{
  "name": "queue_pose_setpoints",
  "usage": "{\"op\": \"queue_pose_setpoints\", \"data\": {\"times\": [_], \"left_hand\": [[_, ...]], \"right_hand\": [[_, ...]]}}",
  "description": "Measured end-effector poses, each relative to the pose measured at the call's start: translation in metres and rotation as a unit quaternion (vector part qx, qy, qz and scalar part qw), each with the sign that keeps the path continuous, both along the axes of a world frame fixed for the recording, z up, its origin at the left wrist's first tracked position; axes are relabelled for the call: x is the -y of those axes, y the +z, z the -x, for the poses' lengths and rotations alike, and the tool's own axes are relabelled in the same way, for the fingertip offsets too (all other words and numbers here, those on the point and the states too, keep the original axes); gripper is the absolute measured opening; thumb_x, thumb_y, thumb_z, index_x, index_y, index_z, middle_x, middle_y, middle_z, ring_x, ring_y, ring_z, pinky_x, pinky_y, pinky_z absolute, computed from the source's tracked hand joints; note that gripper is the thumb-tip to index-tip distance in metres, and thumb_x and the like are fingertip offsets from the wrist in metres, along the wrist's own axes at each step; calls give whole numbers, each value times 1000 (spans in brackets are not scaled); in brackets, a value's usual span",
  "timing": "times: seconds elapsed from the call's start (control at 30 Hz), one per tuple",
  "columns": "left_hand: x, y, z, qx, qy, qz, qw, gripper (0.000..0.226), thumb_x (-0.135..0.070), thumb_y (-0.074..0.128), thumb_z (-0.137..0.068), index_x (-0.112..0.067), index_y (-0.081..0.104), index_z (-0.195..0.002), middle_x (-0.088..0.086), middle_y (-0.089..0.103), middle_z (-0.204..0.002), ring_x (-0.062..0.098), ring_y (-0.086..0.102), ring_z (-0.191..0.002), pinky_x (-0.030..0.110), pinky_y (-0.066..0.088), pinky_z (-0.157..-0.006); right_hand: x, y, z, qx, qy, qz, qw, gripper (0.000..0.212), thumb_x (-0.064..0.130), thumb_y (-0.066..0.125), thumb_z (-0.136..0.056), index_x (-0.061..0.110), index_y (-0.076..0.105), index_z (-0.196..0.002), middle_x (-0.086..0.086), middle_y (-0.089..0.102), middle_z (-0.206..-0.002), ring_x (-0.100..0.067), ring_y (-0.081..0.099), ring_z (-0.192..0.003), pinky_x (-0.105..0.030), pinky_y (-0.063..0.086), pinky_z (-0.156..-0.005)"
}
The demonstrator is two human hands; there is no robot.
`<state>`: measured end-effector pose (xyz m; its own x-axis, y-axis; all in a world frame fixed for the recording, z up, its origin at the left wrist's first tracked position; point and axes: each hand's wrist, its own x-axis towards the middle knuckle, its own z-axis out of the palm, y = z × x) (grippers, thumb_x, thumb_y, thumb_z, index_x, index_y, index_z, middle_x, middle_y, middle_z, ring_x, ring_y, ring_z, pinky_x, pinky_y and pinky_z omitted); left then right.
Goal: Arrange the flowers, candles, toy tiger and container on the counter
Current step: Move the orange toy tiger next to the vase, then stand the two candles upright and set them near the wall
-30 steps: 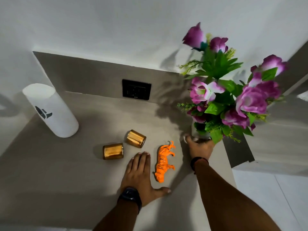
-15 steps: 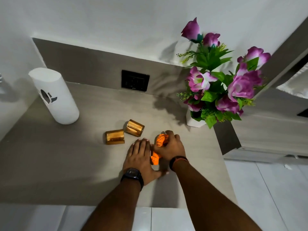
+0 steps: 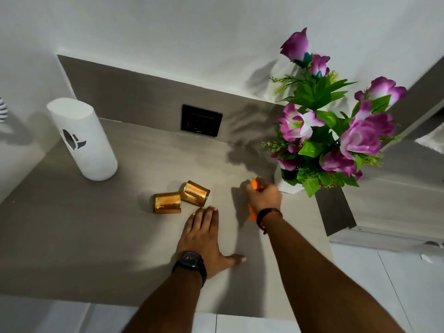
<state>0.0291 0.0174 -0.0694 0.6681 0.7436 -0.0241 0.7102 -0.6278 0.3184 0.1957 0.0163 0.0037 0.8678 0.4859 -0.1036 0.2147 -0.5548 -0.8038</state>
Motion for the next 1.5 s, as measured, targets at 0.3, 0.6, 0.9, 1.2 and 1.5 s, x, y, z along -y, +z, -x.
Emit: {"op": "queue_pose_setpoints", "data": {"times": [0.3,0.6,0.9,1.2,1.5], "left_hand": [[-2,-2,0,2,1,7,1000,132,-100,21,-49,-17,-9,-147,4,4,-160,25,-4,-143,43,-1,-117],[-3,4,1,-40,-15,26,999,134,-99,29,-50,-15,-13,-146,6,-2,-160,27,-5,-144,44,-1,-117],[-57,58,37,85,-65,-101,989,83,-83,60,-57,-15,57,-106,8,59,-108,32,54,-97,42,48,-78],[-121,68,76,-178,38,-3,983,91,-61,77,-60,-22,40,-134,4,46,-133,27,39,-119,41,33,-99],[-166,59,54,59,88,32,994,39,-44,73,-70,-28,64,-104,2,67,-101,28,52,-99,34,41,-81]], "right_hand": [[-27,-18,-44,-148,-44,-46,987,24,31,56,-85,12,70,-83,-20,72,-87,-44,66,-84,-57,55,-78],[-23,1,-14,11,-90,38,995,49,56,65,-75,7,69,-80,-17,72,-84,-34,65,-91,-37,52,-81],[-49,20,43,152,204,19,967,47,24,63,-82,9,57,-126,-17,56,-124,-33,50,-118,-34,40,-96],[-73,-1,67,142,461,244,841,63,43,77,-64,30,56,-122,-3,62,-117,-28,58,-108,-40,46,-91],[-100,-9,48,18,210,64,975,49,38,76,-62,24,61,-107,-6,67,-102,-26,61,-95,-35,51,-84]]}}
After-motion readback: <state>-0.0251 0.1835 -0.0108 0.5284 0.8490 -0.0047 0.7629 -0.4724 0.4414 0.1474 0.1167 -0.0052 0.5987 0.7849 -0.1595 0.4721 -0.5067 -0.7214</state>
